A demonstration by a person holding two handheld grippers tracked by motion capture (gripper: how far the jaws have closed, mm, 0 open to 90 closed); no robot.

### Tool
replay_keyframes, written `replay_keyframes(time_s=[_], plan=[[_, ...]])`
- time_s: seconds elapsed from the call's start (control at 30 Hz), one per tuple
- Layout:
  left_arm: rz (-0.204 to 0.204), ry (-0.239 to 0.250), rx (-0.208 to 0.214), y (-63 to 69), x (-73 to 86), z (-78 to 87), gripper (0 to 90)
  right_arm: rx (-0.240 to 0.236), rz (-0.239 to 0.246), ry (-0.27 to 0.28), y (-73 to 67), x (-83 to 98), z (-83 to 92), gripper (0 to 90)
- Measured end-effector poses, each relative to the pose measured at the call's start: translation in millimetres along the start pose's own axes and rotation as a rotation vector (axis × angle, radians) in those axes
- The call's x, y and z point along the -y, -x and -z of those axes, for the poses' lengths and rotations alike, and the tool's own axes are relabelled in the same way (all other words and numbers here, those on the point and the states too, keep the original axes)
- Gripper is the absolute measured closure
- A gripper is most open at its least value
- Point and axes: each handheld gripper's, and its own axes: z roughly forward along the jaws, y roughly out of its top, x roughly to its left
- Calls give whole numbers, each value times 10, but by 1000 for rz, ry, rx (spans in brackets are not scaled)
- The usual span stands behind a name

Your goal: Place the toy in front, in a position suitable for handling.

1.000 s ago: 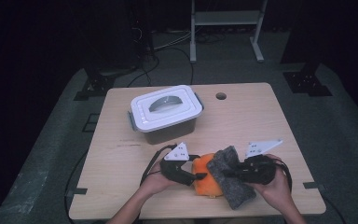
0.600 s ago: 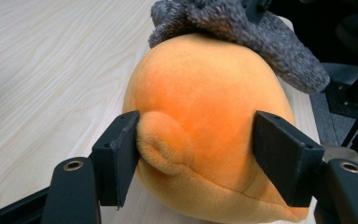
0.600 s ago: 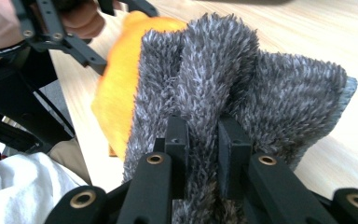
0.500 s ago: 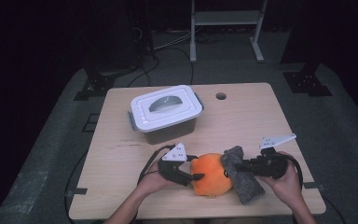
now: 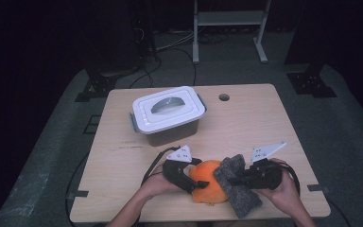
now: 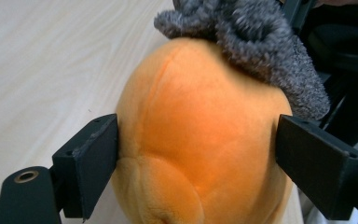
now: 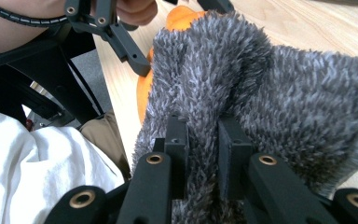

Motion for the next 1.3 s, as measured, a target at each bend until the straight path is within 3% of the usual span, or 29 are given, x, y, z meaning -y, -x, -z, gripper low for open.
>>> replay_keyframes(time_s=[0.13,0.17,0.23,0.27,0.3,0.33,0.37,0.5,0.6,0.63,0.67,0.7,0.73,0.83,0.87,0.9,0.93,0.97,1.0,1.03,1.07,1.1,1.13,1.2,1.23,1.3], plan=[[-35,-2,-22,22,-13,13,300,-6,-13,9,34,3,12,760],[-93,15,-50,64,-43,35,332,2,-14,15,42,-6,31,761],[-157,48,-86,107,-78,62,350,17,-12,27,39,-23,64,761],[-157,48,-86,107,-78,62,360,27,-11,38,37,-35,92,761],[-233,80,-120,155,-116,98,372,36,-11,55,37,-47,114,761],[-233,80,-120,155,-116,98,374,38,-11,82,44,-59,136,761],[-313,80,-141,199,-135,110,374,35,-14,103,51,-77,156,761],[-332,74,-131,211,-109,87,368,68,-23,139,79,-124,167,761],[-299,65,-121,183,-116,102,267,74,-43,117,126,-116,83,760],[-270,65,-119,174,-124,105,222,58,-38,86,120,-96,-3,760],[-212,55,-109,144,-141,113,188,47,-29,72,100,-96,-35,760],[-212,55,-109,144,-141,113,161,47,-29,72,100,-96,-35,760],[-167,33,-91,114,-145,103,137,23,-12,58,38,-114,-65,760],[-152,4,-64,102,-121,63,132,26,11,45,-21,-124,-77,760],[-161,-7,-58,105,-109,46,153,25,14,45,-39,-126,-75,760],[-177,-3,-63,120,-103,43,246,42,24,45,-55,-135,-61,761],[-196,0,-74,133,-108,48,246,42,24,45,-55,-135,-61,761],[-239,19,-98,161,-133,75,331,56,27,68,-55,-151,-24,762],[-239,19,-98,161,-133,75,356,56,27,68,-55,-151,-24,762],[-312,56,-127,199,-149,93,378,69,29,105,-62,-181,24,762],[-342,59,-144,219,-158,90,382,73,26,131,-72,-198,46,762],[-342,59,-144,219,-158,90,382,73,26,131,-72,-198,46,762],[-388,73,-156,253,-178,75,378,82,30,167,-92,-233,73,761],[-383,80,-145,248,-174,64,376,88,32,174,-102,-246,72,761],[-372,51,-134,222,-146,39,365,88,35,158,-101,-252,38,761],[-365,50,-129,206,-123,36,359,93,29,132,-77,-224,-7,761]])
